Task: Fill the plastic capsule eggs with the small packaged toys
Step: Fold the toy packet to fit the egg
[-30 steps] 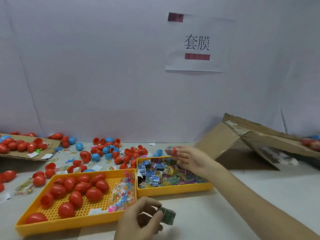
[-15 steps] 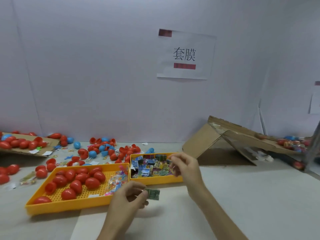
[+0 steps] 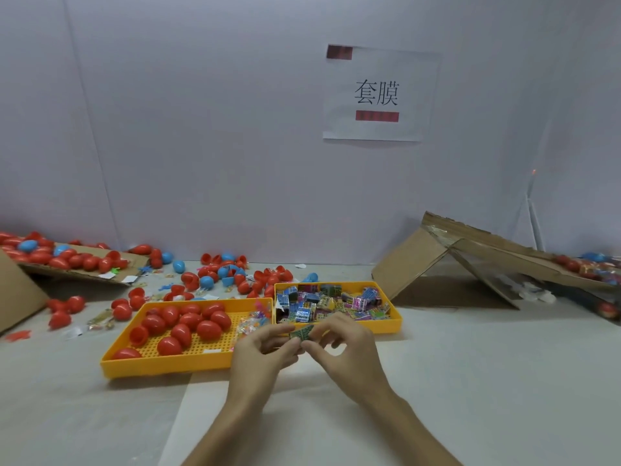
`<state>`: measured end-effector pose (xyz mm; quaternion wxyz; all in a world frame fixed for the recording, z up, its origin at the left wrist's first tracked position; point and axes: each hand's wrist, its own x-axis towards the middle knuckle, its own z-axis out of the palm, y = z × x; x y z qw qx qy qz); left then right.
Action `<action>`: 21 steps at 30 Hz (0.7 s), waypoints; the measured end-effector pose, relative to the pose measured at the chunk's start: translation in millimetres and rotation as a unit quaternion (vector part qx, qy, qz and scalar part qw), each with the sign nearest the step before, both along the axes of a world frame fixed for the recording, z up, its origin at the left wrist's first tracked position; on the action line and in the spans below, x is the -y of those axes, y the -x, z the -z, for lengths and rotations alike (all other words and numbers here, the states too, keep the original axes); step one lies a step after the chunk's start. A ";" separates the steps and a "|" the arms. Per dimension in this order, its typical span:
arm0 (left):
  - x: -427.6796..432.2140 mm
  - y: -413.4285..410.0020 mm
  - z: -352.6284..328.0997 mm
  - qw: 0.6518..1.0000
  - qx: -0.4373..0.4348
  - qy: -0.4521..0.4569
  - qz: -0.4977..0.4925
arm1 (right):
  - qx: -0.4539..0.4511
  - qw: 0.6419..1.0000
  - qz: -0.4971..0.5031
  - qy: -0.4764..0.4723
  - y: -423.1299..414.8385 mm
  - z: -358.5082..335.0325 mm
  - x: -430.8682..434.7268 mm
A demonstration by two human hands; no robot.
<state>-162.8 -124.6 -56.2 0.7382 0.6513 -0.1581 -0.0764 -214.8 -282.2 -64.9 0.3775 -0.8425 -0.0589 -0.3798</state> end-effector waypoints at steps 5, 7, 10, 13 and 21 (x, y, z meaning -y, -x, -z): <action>1.4 2.0 3.6 0.996 0.063 -0.052 -0.021 | 0.002 1.000 0.000 0.021 -1.0 2.1 -3.8; 2.4 2.3 5.1 0.991 0.102 -0.074 -0.037 | 0.002 1.000 0.007 0.012 -2.2 3.6 -6.9; 3.3 3.2 6.8 0.985 0.140 -0.090 -0.049 | -0.011 0.999 0.034 -0.005 -3.8 5.9 -10.6; 3.6 4.8 7.0 0.982 0.155 -0.093 -0.049 | -0.041 0.998 0.049 0.007 -3.1 7.5 -14.1; 5.8 1.3 9.6 0.991 0.110 -0.067 -0.042 | -0.095 0.988 0.092 0.080 -2.5 9.7 -20.1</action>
